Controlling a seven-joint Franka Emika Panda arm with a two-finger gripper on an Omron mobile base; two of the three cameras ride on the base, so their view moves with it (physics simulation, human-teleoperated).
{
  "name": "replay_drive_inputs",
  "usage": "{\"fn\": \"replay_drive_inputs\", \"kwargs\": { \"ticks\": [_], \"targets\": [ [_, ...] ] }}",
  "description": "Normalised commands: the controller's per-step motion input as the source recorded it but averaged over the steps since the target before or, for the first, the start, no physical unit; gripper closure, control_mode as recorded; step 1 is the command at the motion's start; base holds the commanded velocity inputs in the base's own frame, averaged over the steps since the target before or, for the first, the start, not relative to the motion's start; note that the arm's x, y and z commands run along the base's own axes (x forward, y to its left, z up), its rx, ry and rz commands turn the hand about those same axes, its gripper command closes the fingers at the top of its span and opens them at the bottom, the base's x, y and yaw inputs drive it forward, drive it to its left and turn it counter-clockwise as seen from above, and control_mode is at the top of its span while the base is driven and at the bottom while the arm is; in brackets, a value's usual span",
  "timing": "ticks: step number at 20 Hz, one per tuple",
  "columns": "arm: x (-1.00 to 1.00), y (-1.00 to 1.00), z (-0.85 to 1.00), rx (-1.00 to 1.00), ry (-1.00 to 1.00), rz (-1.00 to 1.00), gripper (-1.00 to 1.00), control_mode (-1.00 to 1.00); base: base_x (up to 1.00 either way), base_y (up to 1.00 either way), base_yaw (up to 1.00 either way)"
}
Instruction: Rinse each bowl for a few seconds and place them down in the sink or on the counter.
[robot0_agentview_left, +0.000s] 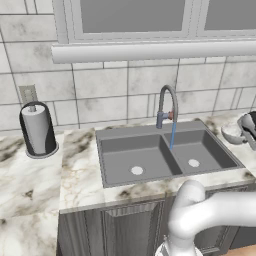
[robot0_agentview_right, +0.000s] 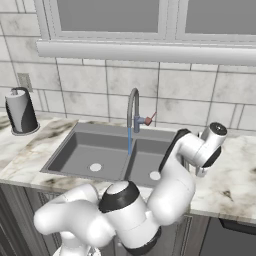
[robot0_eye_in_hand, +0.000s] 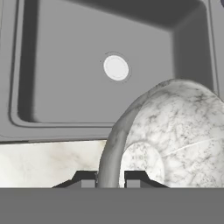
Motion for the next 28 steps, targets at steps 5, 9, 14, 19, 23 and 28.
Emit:
{"fn": "replay_drive_inputs", "kwargs": {
  "ticks": [5, 9, 14, 19, 23, 28],
  "targets": [
    [0.15, -0.11, -0.23, 0.01, 0.00, -0.01, 1.00, -1.00, 0.00, 0.00, 0.00],
    [0.16, -0.11, -0.23, 0.02, 0.00, -0.01, 1.00, -1.00, 0.00, 0.00, 0.00],
    [0.16, -0.09, -0.22, 0.02, 0.00, -0.01, 1.00, -1.00, 0.00, 0.00, 0.00],
    [0.15, -0.06, -0.21, 0.01, 0.00, -0.01, -1.00, -1.00, 0.00, 0.00, 0.00],
    [0.12, -0.10, -0.19, 0.01, 0.00, -0.01, -1.00, -1.00, 0.00, 0.00, 0.00],
    [0.02, -0.10, -0.02, 0.01, -0.02, -0.01, -1.00, -1.00, 0.00, 0.00, 0.00]
  ]
}}
